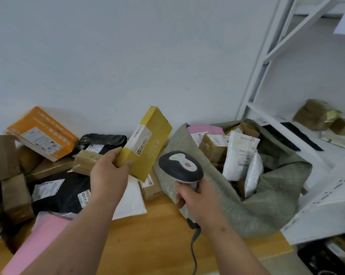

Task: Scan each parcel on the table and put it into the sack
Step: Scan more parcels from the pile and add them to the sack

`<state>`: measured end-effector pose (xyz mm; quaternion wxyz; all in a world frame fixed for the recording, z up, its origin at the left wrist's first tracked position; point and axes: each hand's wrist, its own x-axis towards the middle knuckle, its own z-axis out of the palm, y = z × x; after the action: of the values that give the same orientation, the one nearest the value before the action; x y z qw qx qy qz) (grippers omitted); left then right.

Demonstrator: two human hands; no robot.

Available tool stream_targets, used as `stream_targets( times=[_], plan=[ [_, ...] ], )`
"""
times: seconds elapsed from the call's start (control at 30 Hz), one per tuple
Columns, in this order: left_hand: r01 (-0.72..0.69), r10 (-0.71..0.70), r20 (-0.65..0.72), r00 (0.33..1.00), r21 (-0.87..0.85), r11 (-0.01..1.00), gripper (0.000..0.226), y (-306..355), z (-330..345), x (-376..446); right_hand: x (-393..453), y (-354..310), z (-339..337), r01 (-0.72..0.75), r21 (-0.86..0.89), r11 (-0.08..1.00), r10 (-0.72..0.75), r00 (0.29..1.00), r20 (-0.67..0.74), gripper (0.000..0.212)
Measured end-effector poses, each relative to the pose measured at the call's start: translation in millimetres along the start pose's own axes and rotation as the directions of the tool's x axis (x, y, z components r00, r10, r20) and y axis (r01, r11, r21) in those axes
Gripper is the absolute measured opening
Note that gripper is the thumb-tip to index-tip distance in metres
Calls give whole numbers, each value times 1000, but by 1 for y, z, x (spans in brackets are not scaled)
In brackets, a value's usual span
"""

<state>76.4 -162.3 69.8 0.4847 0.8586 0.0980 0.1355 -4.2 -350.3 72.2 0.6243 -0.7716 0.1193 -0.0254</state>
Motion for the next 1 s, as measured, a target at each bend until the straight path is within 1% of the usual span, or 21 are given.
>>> stream_targets(
  times=[0.13,0.23,0.33,0.4,0.47,0.53,0.63,0.77,0.9,1.0],
  plan=[
    [12,-4,43,999,-171,985,46,19,11,7,3,5,-7,-25,98,995,36,993,-116,9],
    [16,8,86,996,-273,962,46,39,27,9,6,4,-23,28,161,987,4,980,-199,9],
    [-16,56,115,992,-328,945,43,61,45,5,14,2,-44,70,184,980,-14,957,-288,13],
    [-34,85,128,988,-354,935,42,77,58,0,22,2,-58,96,215,972,-18,941,-339,9],
    [-49,110,145,983,-374,926,41,94,73,-7,27,3,-74,114,244,963,-16,929,-370,4],
    [-66,137,162,977,-383,921,40,110,92,-15,33,5,-94,106,264,959,4,924,-383,5],
    [-110,190,200,961,-353,929,40,134,123,-28,42,9,-125,84,301,950,43,919,-391,4],
    [-183,243,231,942,-251,950,38,155,159,-47,53,18,-160,66,318,946,66,920,-387,5],
    [-213,235,233,944,-117,970,40,163,184,-58,59,26,-186,68,304,950,53,926,-375,9],
    [-200,211,217,953,-72,977,41,164,198,-62,64,32,-203,44,285,957,58,940,-337,14]
  ],
)
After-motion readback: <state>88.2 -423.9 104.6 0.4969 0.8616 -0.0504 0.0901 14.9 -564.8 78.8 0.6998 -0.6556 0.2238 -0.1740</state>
